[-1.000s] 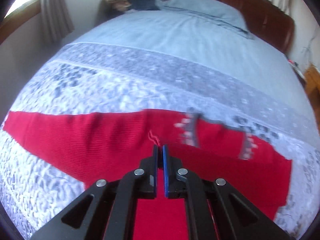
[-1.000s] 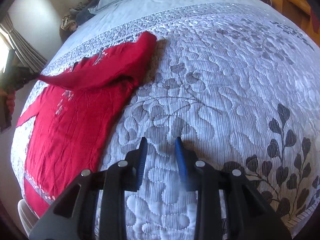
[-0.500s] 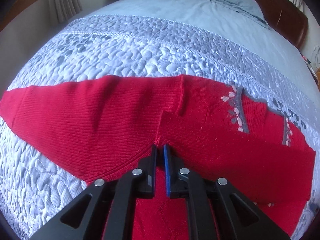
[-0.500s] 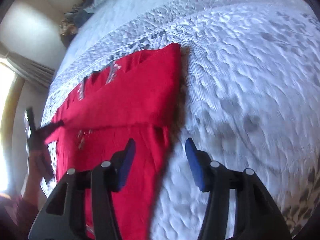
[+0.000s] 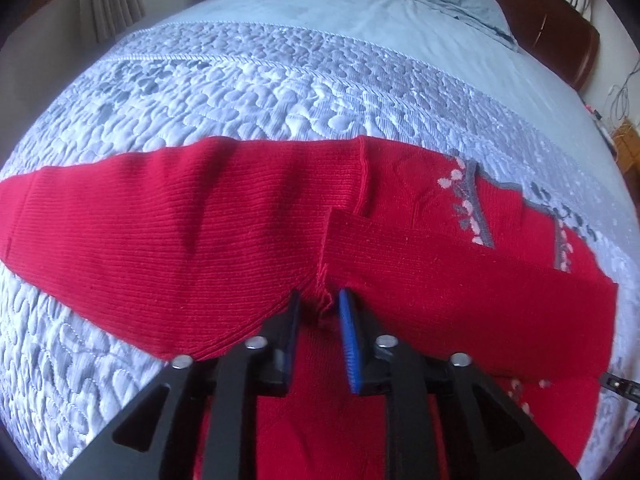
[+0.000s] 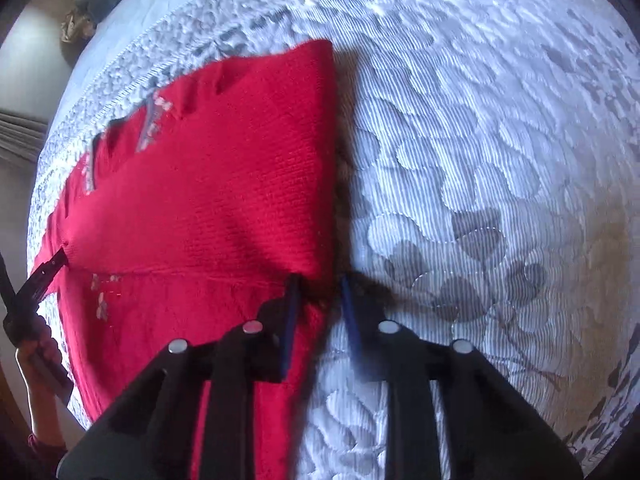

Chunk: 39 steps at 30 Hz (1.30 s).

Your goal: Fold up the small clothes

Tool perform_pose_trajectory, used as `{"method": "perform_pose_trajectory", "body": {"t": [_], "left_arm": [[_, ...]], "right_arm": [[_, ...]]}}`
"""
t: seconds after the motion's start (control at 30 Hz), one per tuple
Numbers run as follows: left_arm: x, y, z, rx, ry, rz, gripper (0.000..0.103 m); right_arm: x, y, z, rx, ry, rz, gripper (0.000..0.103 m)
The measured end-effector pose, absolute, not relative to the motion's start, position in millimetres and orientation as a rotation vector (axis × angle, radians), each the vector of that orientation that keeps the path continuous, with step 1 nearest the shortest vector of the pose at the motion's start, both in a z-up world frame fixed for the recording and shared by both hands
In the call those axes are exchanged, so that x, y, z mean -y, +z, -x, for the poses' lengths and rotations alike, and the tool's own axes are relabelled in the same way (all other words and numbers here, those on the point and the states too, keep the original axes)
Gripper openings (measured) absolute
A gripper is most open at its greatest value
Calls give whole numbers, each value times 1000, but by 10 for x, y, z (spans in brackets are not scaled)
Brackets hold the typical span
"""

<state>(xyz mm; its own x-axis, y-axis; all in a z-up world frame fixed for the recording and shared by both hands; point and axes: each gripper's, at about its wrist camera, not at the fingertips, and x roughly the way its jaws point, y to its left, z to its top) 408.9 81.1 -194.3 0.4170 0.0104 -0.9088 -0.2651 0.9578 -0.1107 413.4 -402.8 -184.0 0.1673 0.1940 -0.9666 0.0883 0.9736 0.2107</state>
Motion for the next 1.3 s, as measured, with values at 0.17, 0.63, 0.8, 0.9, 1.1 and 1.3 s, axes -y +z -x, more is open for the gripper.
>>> {"method": "perform_pose_trajectory", "body": {"t": [0.17, 0.63, 0.8, 0.9, 1.1, 1.3], "left_arm": [[-1381, -1646, -3739, -1086, 160, 347, 56], [-3519, -1765, -3196, -1115, 513, 581, 56], [-4086, -1797, -3217, -1046, 553, 756, 56], [-4370, -1832, -3220, -1000, 575, 840, 53], [-4560, -1896, -3210, -948, 625, 921, 9], [-4297, -1533, -3188, -810, 570, 841, 6]], "right_arm": [[3903, -1514, -3850, -1318, 54, -117, 40], [2978, -1828, -3686, -1429, 161, 66, 46], [2947, -1901, -3687, -1427, 160, 91, 51], [2956, -1915, -3696, -1423, 155, 85, 52], [2883, -2006, -3758, -1399, 151, 93, 55], [2897, -2007, -3630, -1384, 162, 85, 54]]}}
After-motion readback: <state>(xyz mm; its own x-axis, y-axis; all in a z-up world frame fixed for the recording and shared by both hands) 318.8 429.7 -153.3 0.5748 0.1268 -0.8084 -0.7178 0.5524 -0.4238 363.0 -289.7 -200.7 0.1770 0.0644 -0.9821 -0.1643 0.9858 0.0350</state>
